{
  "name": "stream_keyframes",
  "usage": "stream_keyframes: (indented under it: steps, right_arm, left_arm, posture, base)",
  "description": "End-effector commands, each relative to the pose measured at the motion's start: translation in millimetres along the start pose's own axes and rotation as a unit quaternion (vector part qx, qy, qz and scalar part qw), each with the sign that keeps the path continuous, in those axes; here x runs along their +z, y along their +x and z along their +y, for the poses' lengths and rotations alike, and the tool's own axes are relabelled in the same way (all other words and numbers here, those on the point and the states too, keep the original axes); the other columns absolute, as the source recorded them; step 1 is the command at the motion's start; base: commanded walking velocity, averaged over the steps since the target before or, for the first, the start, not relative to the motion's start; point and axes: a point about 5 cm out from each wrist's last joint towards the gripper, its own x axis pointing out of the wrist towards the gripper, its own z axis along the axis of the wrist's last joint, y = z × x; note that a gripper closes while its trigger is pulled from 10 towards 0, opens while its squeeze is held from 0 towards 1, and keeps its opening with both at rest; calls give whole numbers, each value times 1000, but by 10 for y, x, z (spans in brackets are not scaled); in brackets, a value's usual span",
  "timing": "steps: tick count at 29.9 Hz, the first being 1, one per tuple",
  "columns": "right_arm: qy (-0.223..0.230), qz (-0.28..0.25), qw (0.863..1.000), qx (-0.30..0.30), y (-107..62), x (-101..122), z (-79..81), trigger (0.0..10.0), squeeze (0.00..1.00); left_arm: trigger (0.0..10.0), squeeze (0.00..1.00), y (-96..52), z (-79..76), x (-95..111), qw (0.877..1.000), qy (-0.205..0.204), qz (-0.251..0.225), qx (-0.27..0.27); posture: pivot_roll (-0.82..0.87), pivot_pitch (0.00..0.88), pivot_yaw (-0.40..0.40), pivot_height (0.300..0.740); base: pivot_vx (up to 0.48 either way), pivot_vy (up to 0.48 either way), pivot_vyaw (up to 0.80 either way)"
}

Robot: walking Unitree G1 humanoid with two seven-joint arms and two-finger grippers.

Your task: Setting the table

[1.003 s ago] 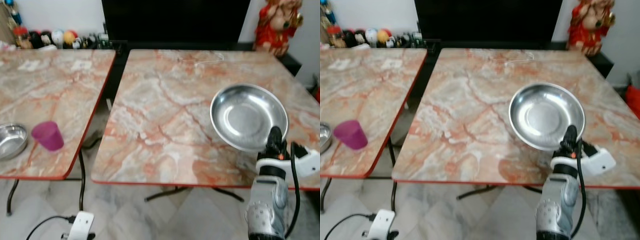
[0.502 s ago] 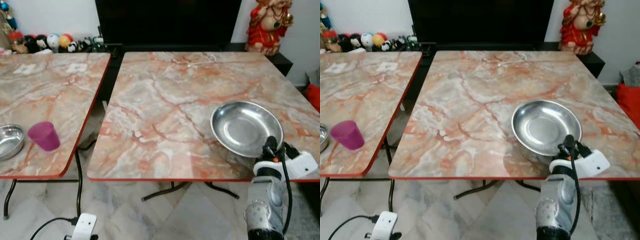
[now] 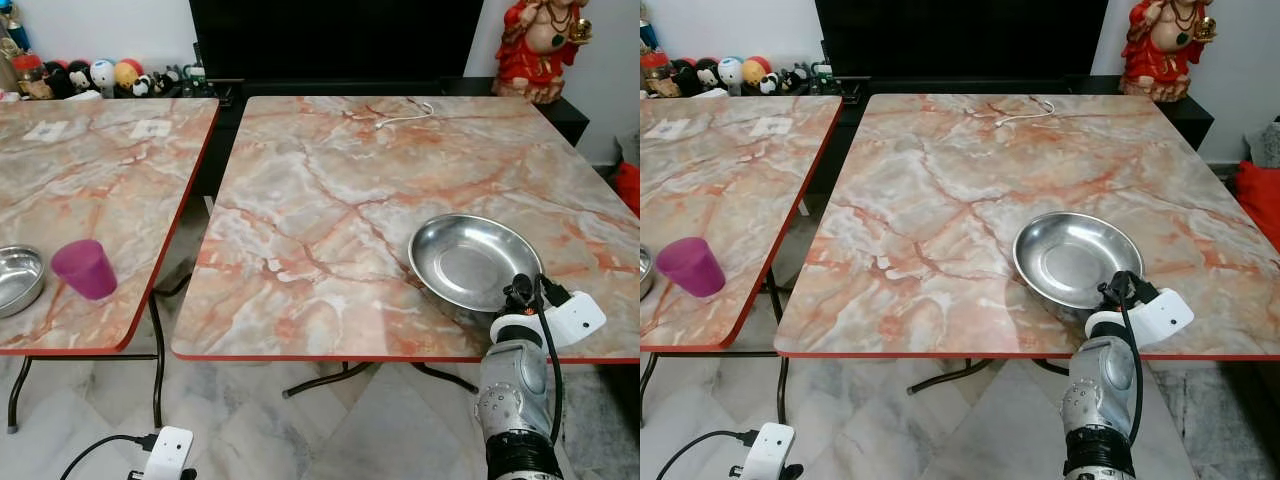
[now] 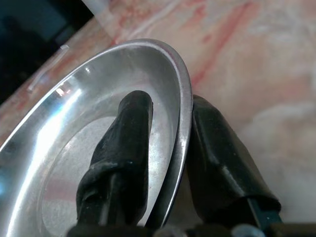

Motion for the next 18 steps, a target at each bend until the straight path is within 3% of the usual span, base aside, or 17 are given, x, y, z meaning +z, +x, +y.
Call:
stream_keyframes:
  steps: [1,10,18]
  right_arm:
    - [-5,-13,1000,-1,25,36,26,10000,0]
    - [-15,-26,999,-40,46,52,-126,10000,0]
    - [-18,-22,999,-40,53,31,-131,10000,0]
  left_arm:
    - [10000,0,-15,32,-47,1000,1,8,3]
    - [10000,0,-20,38,-60,1000,0,9,3]
    - [10000,0,-23,46,-64,1000,1,9,3]
  posture:
    - [119,29,-12,740]
    - [123,34,-12,740]
    - [126,35,-9,740]
  base:
    - [0,0,0]
    - [0,0,0]
    - [0,0,0]
